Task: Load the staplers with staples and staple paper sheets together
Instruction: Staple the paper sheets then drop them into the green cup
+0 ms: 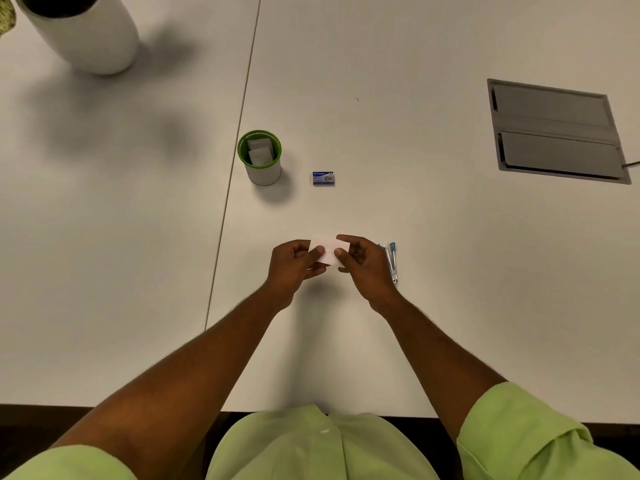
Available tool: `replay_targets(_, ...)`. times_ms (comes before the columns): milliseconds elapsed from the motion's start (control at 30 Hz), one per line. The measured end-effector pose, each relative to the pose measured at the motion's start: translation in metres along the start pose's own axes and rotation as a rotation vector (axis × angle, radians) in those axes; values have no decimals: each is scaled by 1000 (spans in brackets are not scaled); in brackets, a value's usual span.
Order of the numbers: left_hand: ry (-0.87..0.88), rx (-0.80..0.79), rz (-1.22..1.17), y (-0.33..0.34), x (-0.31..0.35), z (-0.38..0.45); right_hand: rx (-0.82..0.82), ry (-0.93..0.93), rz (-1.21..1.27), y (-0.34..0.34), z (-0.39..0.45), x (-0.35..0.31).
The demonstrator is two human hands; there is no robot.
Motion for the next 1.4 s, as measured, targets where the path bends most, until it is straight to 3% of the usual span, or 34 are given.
replay_targets(167,-14,-16,-5,2,-4,-2,35,74,107,-3,-2,7)
replay_targets(1400,22,93,135,-10,-12,-1,6,136,60,6,-5,24)
Point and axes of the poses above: each hand's wrist, its own z-axis towards the middle knuckle, its own y-axis out of the palm, x = y × z, the point moved 10 cm from there along z, towards the middle knuckle, and after that the axes turned 1 degree about -z, right-handed, at the moved point
